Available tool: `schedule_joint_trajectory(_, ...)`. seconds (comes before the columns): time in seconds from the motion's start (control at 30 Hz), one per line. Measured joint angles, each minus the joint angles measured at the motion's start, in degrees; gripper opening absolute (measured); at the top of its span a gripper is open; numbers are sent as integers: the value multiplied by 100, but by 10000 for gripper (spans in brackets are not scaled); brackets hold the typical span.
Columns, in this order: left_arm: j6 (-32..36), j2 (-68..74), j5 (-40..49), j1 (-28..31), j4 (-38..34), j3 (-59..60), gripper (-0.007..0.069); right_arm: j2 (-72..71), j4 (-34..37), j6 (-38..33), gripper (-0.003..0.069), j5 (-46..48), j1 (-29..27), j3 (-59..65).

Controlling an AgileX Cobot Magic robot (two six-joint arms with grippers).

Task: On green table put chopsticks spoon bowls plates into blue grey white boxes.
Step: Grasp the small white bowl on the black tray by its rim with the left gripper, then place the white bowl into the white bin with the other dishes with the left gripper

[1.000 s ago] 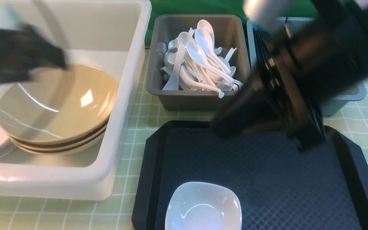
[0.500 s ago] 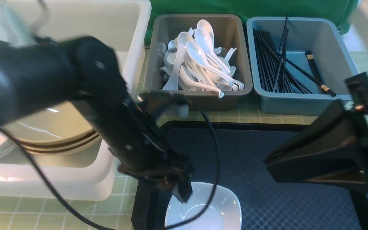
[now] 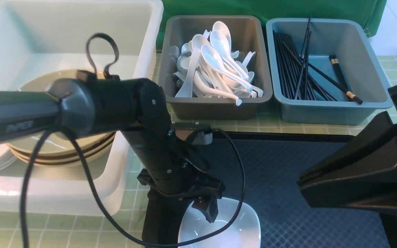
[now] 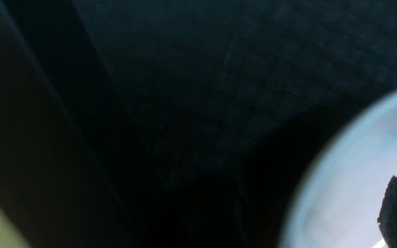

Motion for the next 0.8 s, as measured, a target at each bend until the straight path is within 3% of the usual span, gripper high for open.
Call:
schedule_joint_trajectory(0.13, 274, 169, -15, 0, -274, -28, 466, 0, -6, 18, 47, 0, 0, 0)
schedule_joint_trajectory(0.33, 878, 238, 38, 13, -597, -29, 196, 5, -5, 7, 47, 4, 0, 0)
schedule_joint_trajectory(0.37, 953, 212, 54, 72, -686, -29, 92, 5, -5, -14, 47, 4, 0, 0)
schedule_joint_trajectory(0.43, 1072, 147, 158, 186, -849, -29, 36, 5, -5, -61, 47, 4, 0, 0)
schedule_joint_trajectory(0.67, 1780, -697, 938, 1227, -1708, -271, 15, 5, -5, -509, 47, -359, 0, 0)
schedule_joint_trajectory(0.8, 1988, -1482, 1602, 2498, -2281, -315, 15, 39, 23, -509, 47, -1237, 0, 0)
